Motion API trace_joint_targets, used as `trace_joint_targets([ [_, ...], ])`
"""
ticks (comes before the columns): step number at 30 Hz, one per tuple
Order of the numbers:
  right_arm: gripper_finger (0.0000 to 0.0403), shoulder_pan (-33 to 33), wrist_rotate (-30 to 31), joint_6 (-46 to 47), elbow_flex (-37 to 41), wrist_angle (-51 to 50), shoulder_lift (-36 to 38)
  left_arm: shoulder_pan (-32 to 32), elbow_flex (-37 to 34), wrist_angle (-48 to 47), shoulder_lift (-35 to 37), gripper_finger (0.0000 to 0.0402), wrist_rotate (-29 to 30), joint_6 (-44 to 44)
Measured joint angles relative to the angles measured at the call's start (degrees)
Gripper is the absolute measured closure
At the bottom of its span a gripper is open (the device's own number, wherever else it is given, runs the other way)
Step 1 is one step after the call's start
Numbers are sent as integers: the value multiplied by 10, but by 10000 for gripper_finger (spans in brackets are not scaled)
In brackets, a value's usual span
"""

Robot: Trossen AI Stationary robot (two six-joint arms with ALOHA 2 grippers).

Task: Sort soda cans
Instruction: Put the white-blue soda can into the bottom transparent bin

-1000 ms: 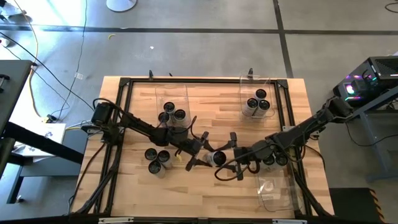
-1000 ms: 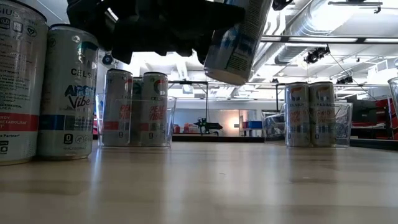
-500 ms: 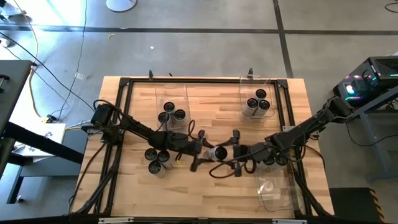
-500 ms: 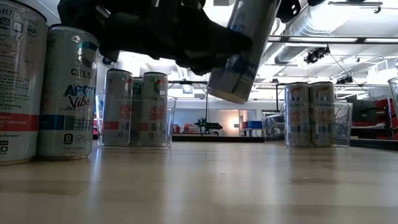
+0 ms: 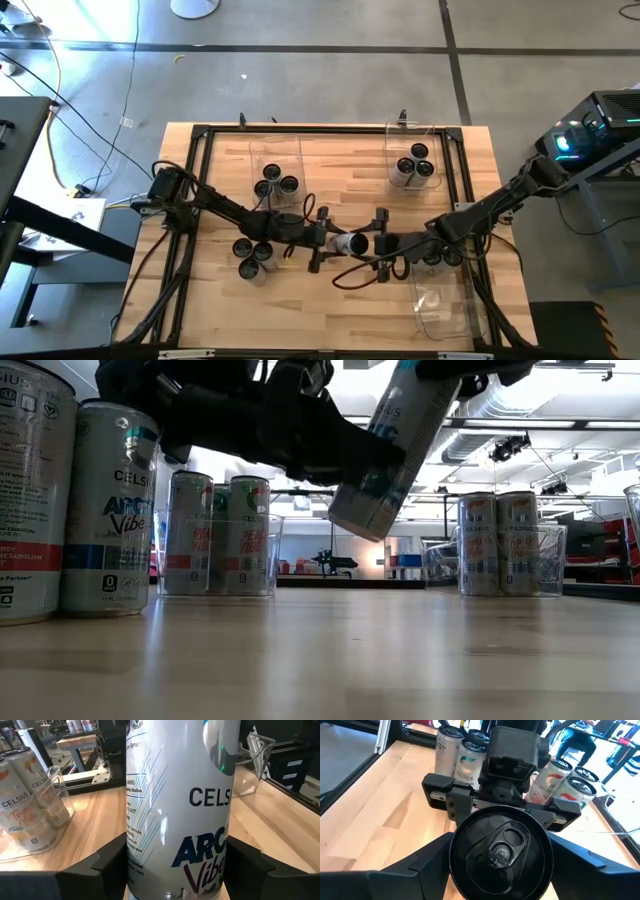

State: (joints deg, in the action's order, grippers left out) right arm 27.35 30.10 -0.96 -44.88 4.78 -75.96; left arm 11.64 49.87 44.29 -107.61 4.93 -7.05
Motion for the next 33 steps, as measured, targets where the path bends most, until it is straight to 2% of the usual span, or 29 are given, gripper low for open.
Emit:
trace_joint_targets([
  [6, 129, -1, -6, 12, 0, -3, 0, 0, 0, -2, 0, 164, -1, 3],
  [15, 87, -8, 19, 12, 2, -4, 0, 0, 0, -29, 2, 164, 73, -4],
  [20, 84, -12, 27, 9, 3, 21, 0, 1, 1, -26, 2, 164, 124, -18],
  [25, 83, -7, 87, 25, 3, 21, 16, 2, 1, -26, 2, 164, 193, -40],
  [29, 84, -8, 108, 36, 3, 19, 28, 7, 1, -24, 2, 164, 257, -65],
  [33, 84, -25, 117, 64, 3, 6, 29, 14, 1, -18, 2, 164, 283, -86],
])
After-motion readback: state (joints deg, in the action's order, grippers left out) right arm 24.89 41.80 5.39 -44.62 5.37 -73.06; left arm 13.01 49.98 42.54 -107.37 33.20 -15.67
